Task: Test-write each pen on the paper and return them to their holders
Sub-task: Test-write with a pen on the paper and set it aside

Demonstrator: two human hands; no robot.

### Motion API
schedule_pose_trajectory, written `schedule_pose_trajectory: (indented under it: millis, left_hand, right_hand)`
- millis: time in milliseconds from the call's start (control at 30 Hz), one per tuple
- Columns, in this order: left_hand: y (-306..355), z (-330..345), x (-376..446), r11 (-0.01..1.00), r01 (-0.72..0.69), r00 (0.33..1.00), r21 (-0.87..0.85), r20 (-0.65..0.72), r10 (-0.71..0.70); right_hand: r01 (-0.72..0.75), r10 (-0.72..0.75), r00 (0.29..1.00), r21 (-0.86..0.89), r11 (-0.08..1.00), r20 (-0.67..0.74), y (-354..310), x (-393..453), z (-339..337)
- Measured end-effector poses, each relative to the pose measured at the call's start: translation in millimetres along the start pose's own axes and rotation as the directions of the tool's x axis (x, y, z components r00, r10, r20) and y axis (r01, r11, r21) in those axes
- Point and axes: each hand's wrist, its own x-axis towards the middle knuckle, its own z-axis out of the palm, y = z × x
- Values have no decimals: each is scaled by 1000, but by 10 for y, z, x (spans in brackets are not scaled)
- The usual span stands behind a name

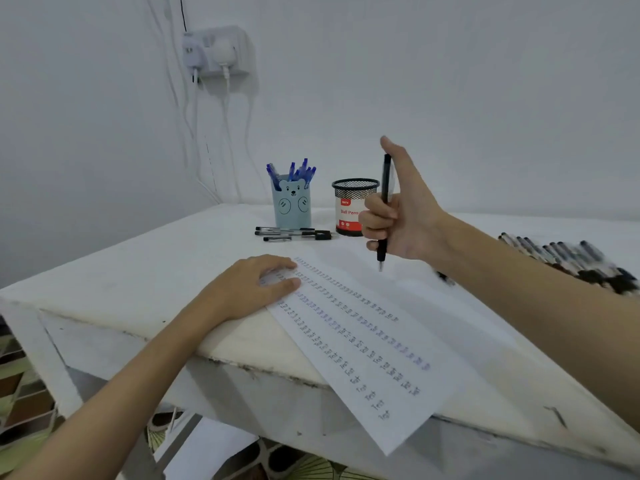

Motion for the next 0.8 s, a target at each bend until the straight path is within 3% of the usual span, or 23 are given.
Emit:
schedule_pose_trajectory:
  millis: [167, 367, 500, 667, 800]
  left_hand:
    - [12, 0, -10, 1000, 11, 999, 12, -36, -11]
    - [1, 4, -18, 1000, 10, 999, 27, -40, -9]
    - [-5, -1, -4, 1000, 7, 999, 13, -43, -6]
    - [0, 2, -10, 1000, -3, 999, 13, -46, 4]
    - [-8, 2, -19, 1000, 3, 999, 4, -48, -3]
  right_hand:
    - [39, -25, 995, 140, 989, -95, 31, -57, 28]
    - [77, -68, 996, 217, 973, -50, 73, -149, 25]
    - [105, -105, 992, -9, 994, -74, 170, -128, -91]
    - [-25, 20, 1000, -256, 966, -21, 321, -233, -213]
    - [120, -154, 987, -405, 906, -50, 484, -268, -178]
